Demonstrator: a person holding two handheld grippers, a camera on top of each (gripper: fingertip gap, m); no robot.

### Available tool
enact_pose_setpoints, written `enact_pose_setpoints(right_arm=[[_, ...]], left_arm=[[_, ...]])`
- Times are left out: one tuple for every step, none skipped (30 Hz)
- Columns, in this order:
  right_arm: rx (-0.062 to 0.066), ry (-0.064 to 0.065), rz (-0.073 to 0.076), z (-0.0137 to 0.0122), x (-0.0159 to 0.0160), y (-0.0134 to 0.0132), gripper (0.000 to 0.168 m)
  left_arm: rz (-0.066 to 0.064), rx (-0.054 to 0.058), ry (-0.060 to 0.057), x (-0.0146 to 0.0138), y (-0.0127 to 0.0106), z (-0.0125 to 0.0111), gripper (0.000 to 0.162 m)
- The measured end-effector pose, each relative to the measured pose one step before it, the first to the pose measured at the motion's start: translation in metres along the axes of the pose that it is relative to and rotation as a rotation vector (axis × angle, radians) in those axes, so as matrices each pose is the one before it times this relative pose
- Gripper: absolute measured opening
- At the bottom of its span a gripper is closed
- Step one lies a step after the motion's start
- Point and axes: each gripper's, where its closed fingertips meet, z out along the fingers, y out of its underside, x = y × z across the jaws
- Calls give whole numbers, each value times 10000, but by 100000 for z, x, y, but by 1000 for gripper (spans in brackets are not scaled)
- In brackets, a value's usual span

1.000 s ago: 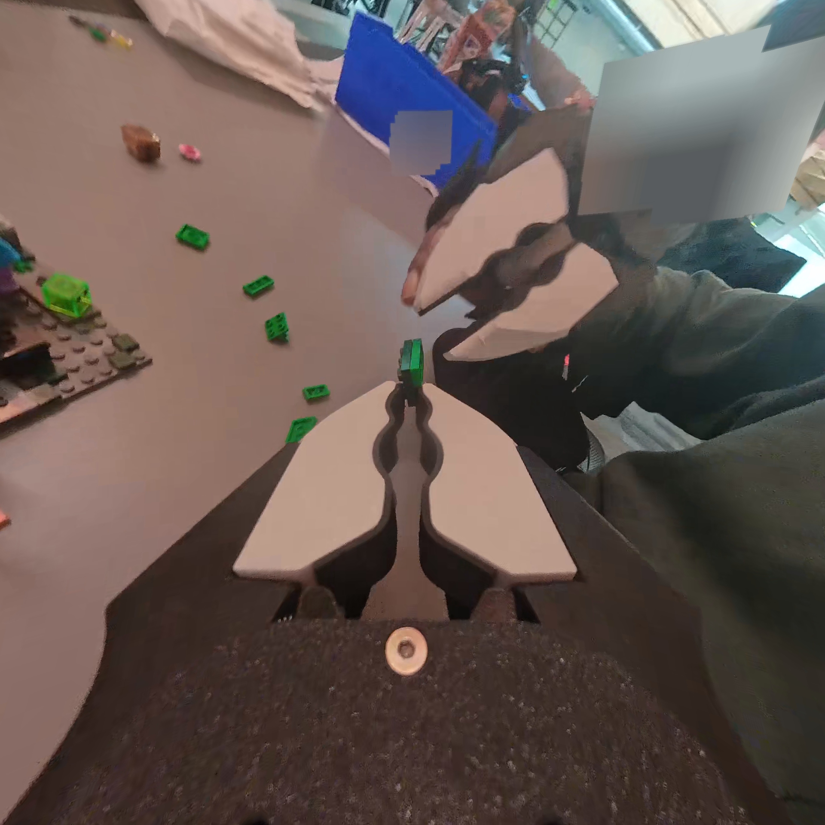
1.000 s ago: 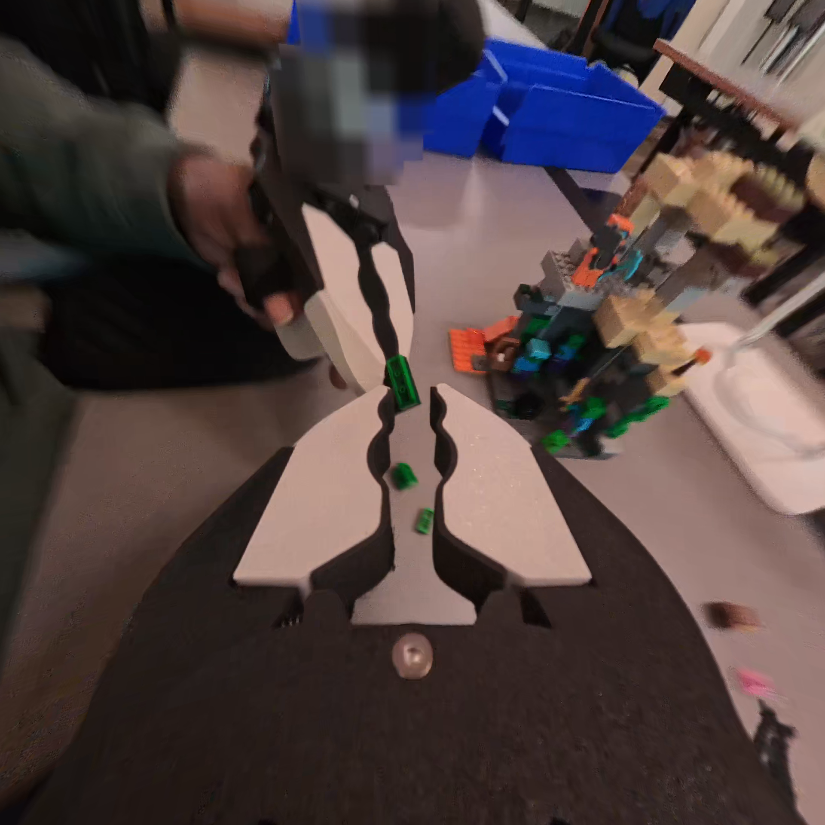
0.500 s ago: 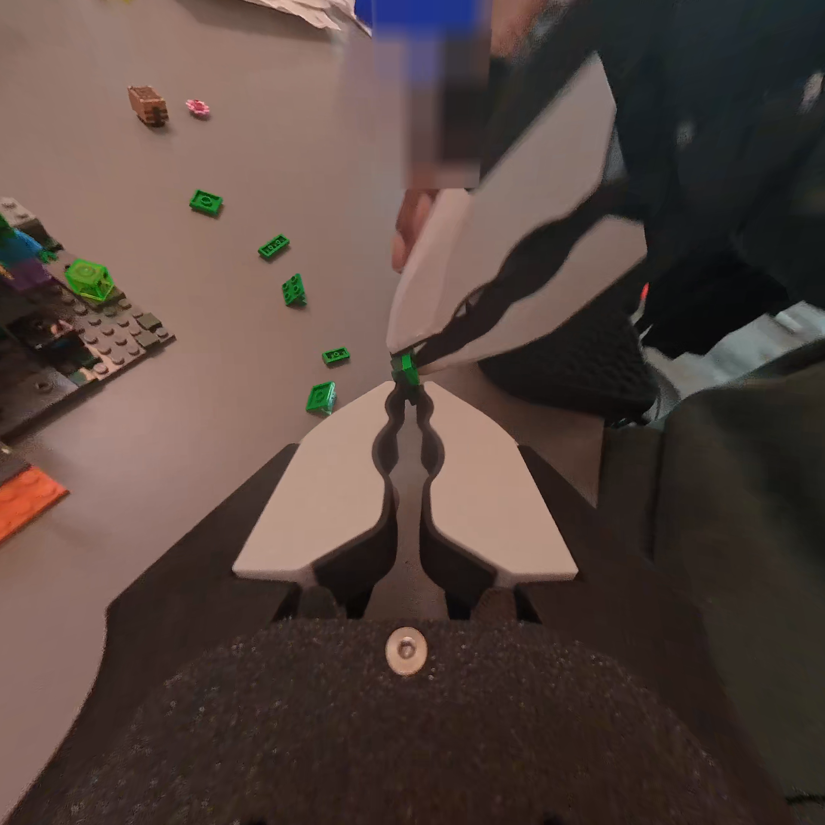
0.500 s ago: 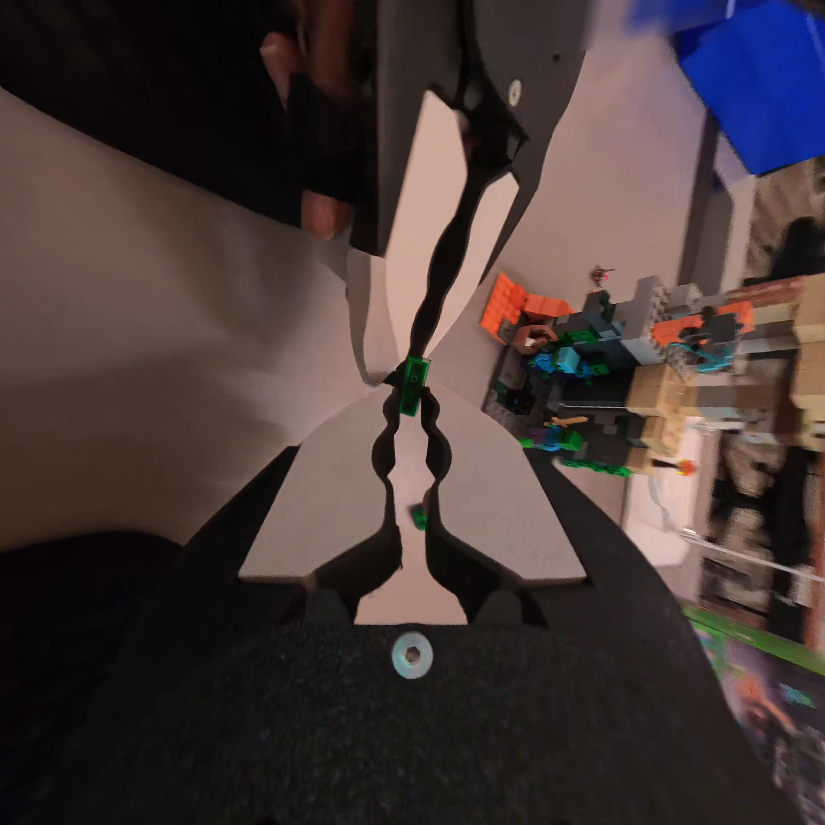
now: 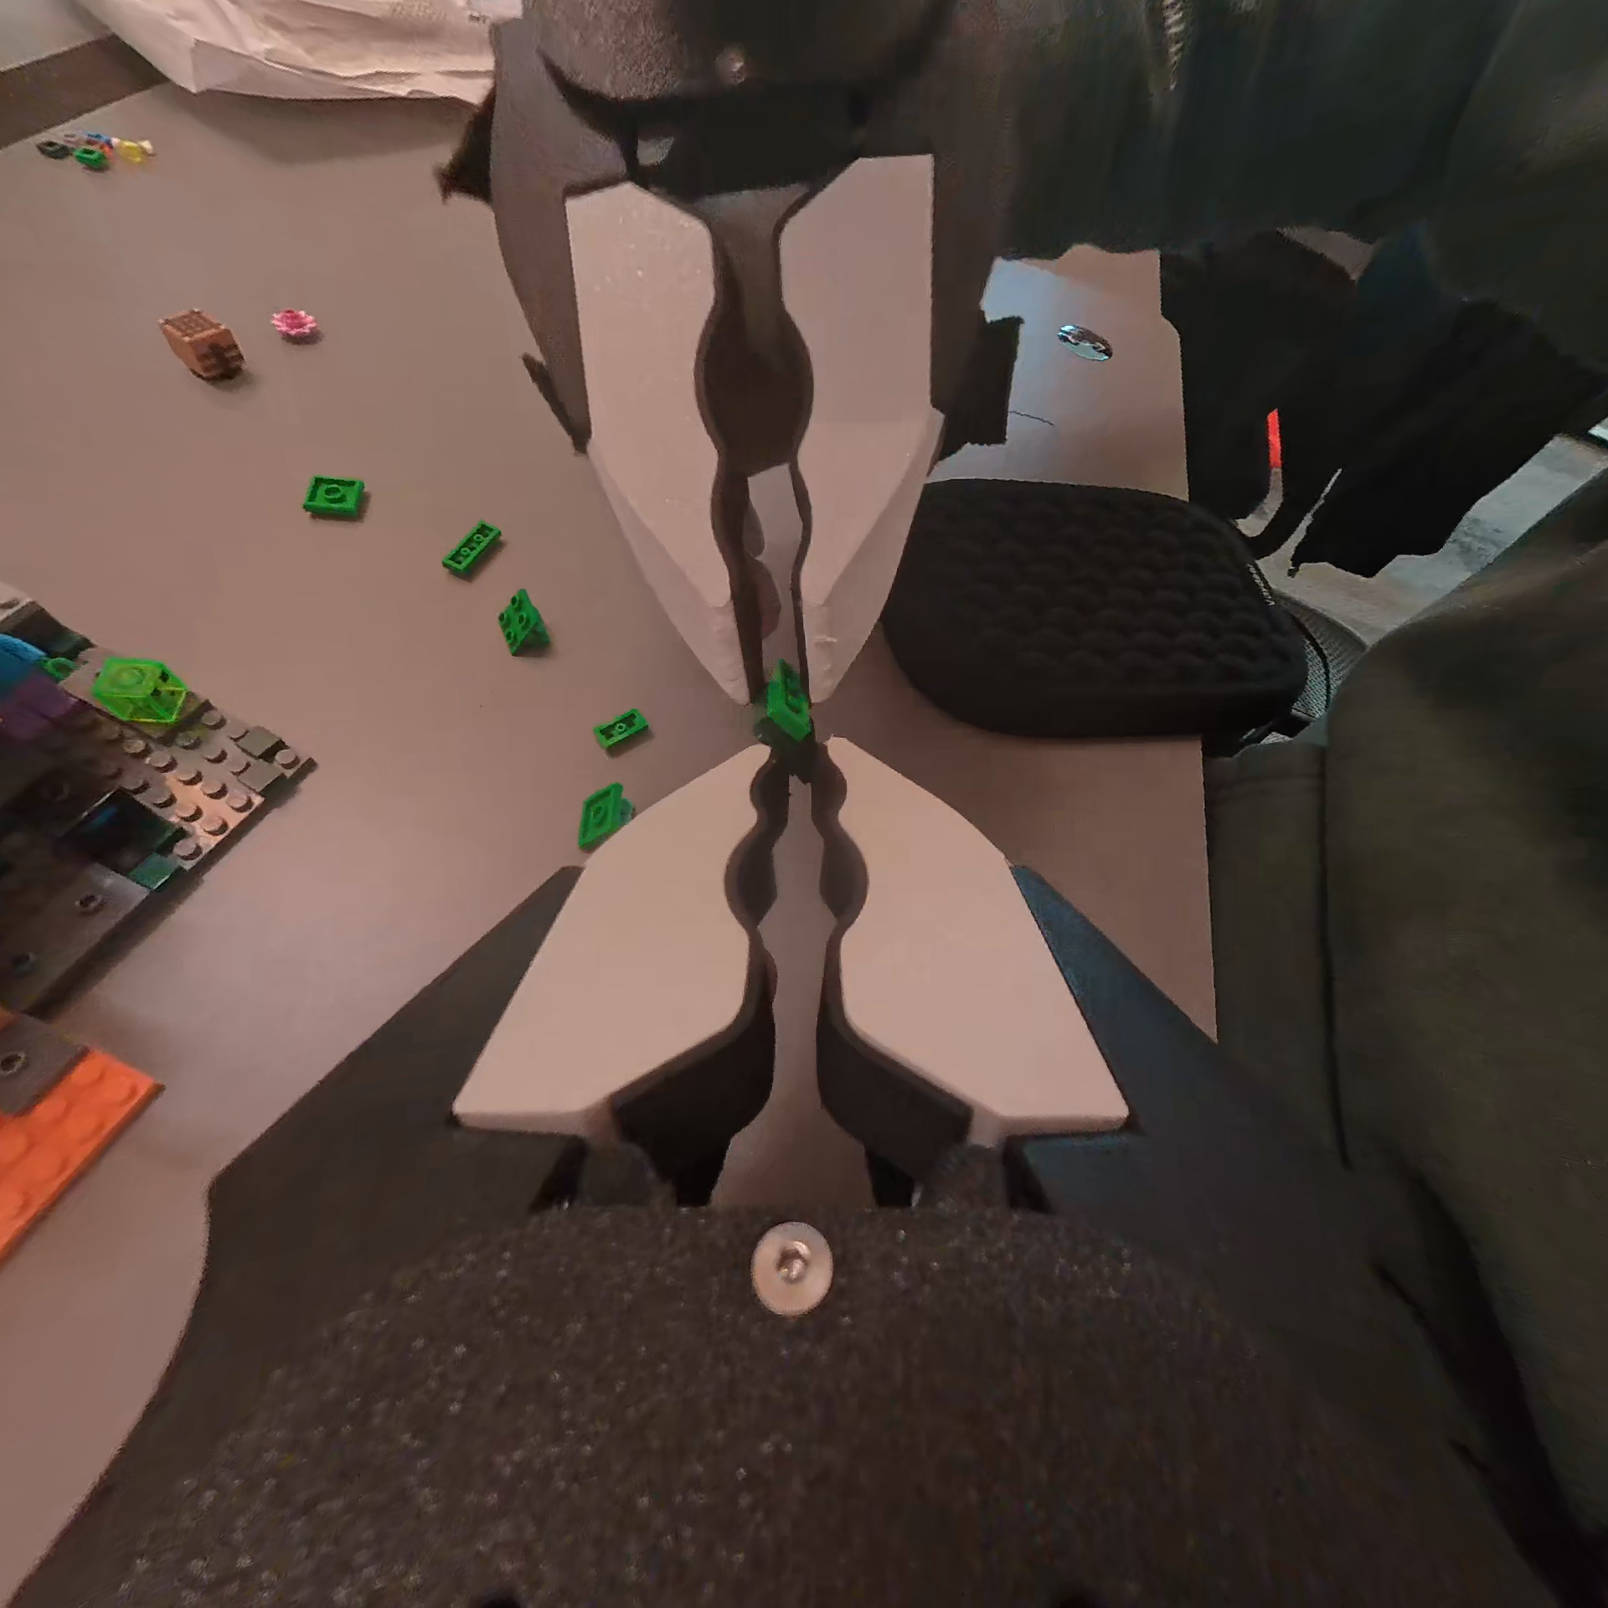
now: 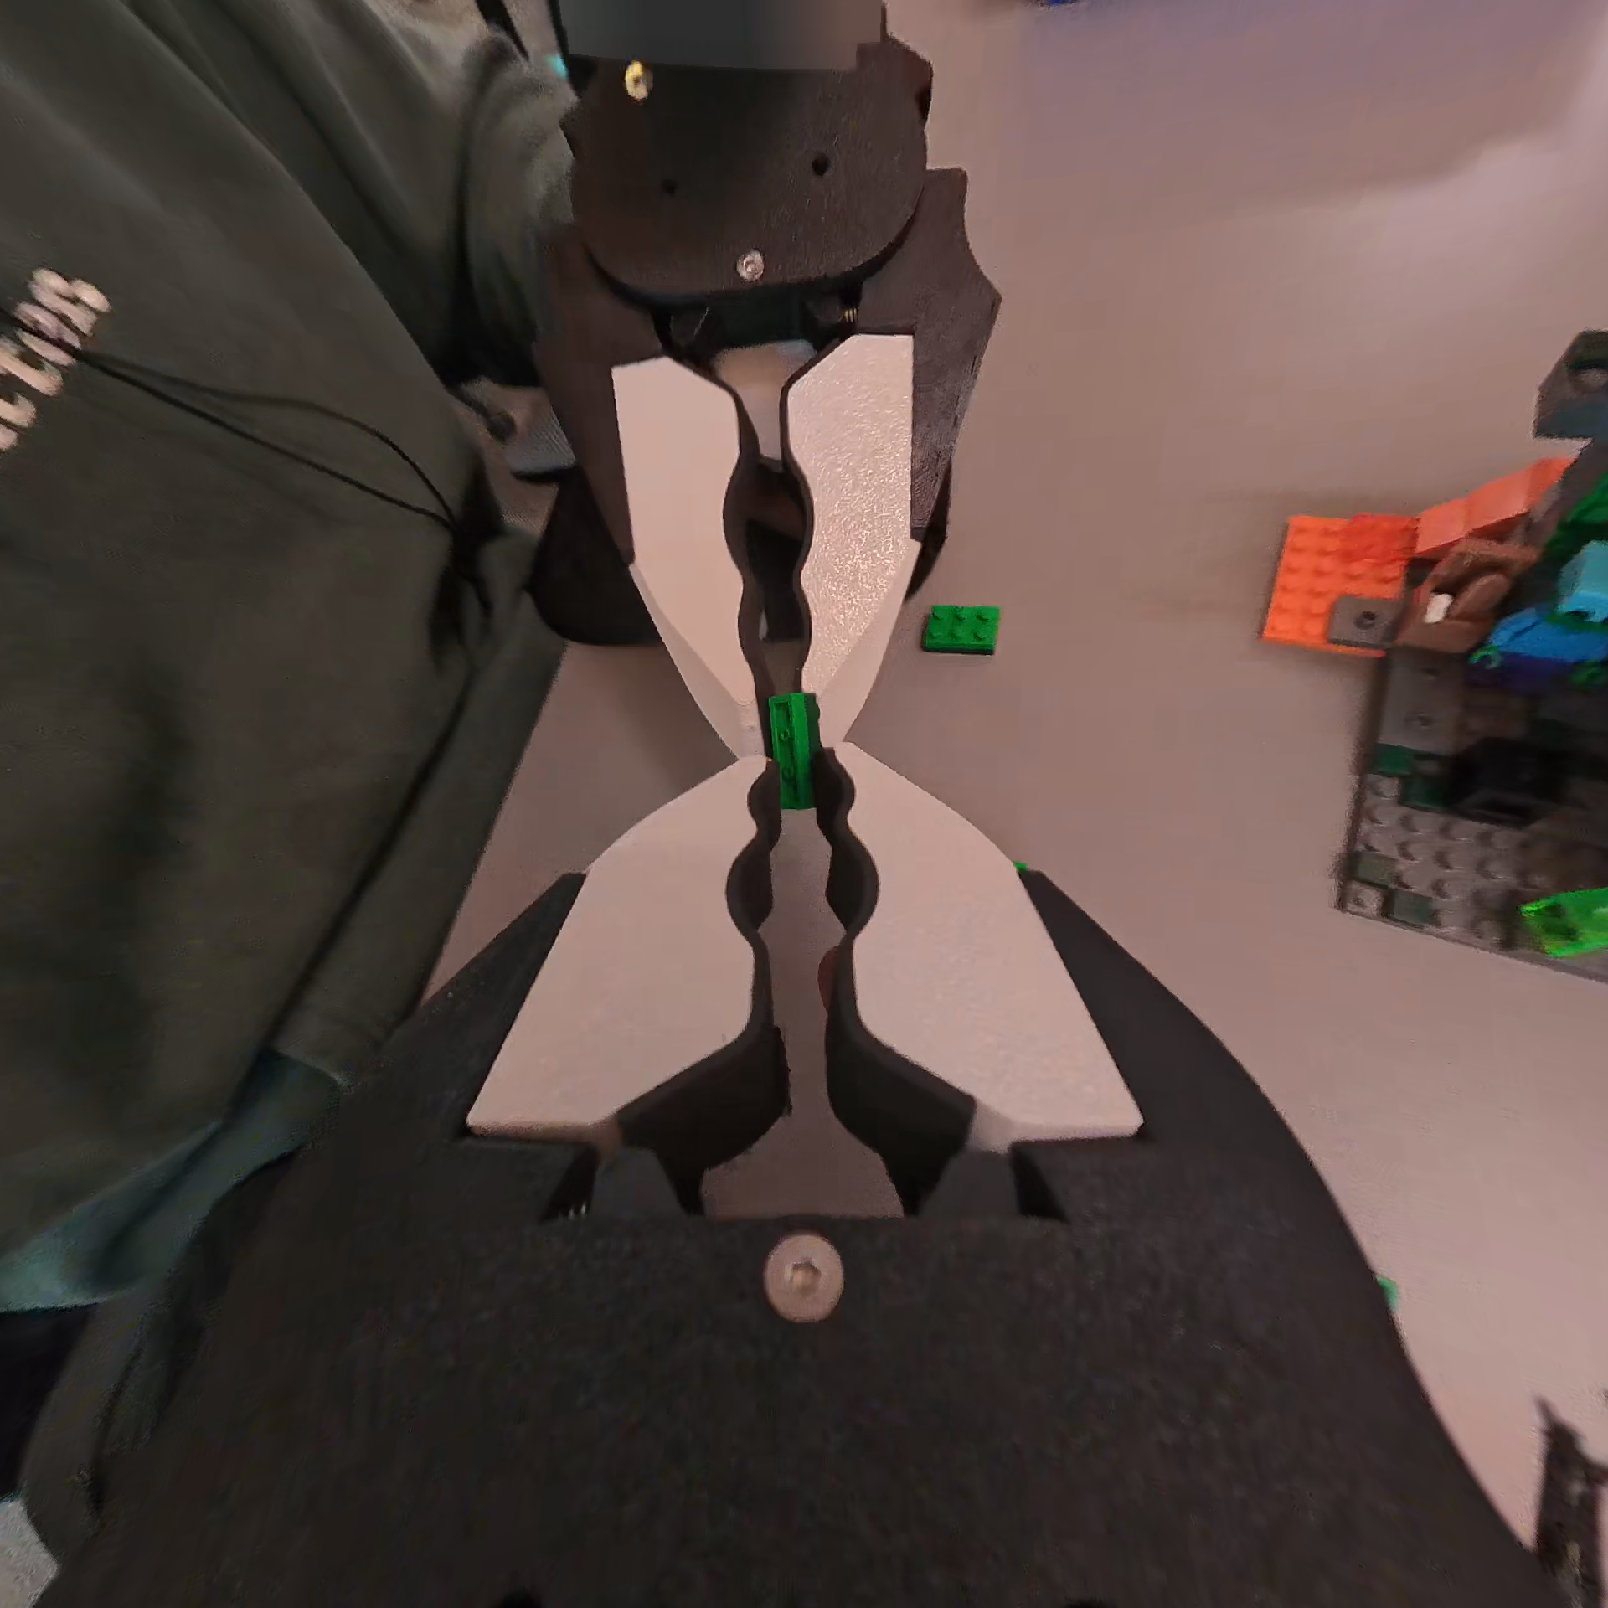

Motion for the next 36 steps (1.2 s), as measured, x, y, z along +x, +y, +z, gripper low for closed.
enact_pose_setpoints(right_arm=[[324,-249,275,-67,-158,-13,8],[298,-218,249,-80,-168,-29,7],[239,-165,181,-73,-150,12,4],[153,-102,111,-6,-141,98,5],[56,144,-50,34,51,134,5],[11,410,-245,37,213,37,5],[-22,524,-348,6,203,-103,5],[-117,661,-567,-24,184,-141,5],[-254,827,-844,-35,252,-88,6],[-401,962,-997,13,365,32,7],[-402,979,-1008,38,357,5,9],[-285,850,-910,48,195,-137,12],[-240,776,-795,36,171,-150,13],[-347,718,-757,84,175,78,12],[-385,597,-775,95,91,196,11],[-286,456,-690,46,-22,85,11],[-243,235,-446,24,-123,48,10],[-219,75,-180,7,-119,28,10],[-197,22,-84,-30,-53,-28,10],[-203,40,-182,-54,15,-70,10],[-188,30,-203,-62,71,-74,9],[-121,-87,-40,-51,43,-70,9],[-17,-196,85,-70,-9,-62,9],[82,-252,97,-94,-63,-80,9],[116,-293,156,-98,-87,-67,9],[157,-327,304,-64,-87,-64,8],[187,-326,360,-79,-78,-50,7],[143,-240,270,-23,-60,-3,6],[98,-153,148,16,-54,42,6],[58,-195,184,42,-119,66,6],[78,-248,289,-6,-116,56,6],[149,-236,349,-32,-36,14,6],[183,-227,375,-21,-4,0,6],[199,-267,352,-17,-82,-9,6],[238,-300,380,-59,-166,-110,5],[200,-198,316,-48,-96,-128,6]], left_arm=[[63,14,65,88,-14,66,6],[57,-7,-13,-18,14,67,5],[45,-44,-38,-72,66,62,5],[-138,-23,226,259,-27,47,5],[-98,-97,41,31,99,66,5],[42,-52,-174,-267,131,51,4],[-161,69,-51,-183,-25,-40,4],[-346,31,53,-119,-55,-77,5],[-306,40,3,-147,-72,-52,5],[-289,5,-68,-235,-27,-21,5],[-326,49,-31,-222,-67,-12,5],[-432,102,76,-120,-142,-10,5],[-439,134,162,-12,-200,-21,5],[-326,96,111,-22,-170,-22,5],[-246,65,30,-34,-136,4,5],[-71,-82,-21,-62,96,57,5],[-47,-82,10,7,136,55,5],[-39,-54,19,55,138,51,5],[-87,-25,48,94,60,-9,5],[-45,-39,71,142,24,-32,5],[21,-9,-7,80,-75,-62,5],[225,-94,-90,59,22,-55,5],[229,-69,-130,67,12,-30,5],[186,-66,-28,131,45,-24,5],[100,-52,47,129,78,7,5],[88,-20,24,59,78,21,5],[172,-55,-17,54,117,13,5],[186,-52,-73,59,54,8,5],[207,-39,-154,-65,14,-4,5],[233,-109,-86,-32,146,45,5],[35,-33,19,36,111,90,5],[-6,10,72,24,34,43,5],[146,-19,-16,-31,-7,-2,5],[253,-73,-141,-137,41,8,5],[286,-174,-467,-688,245,-7,4],[63,-102,-57,-227,215,13,4]])
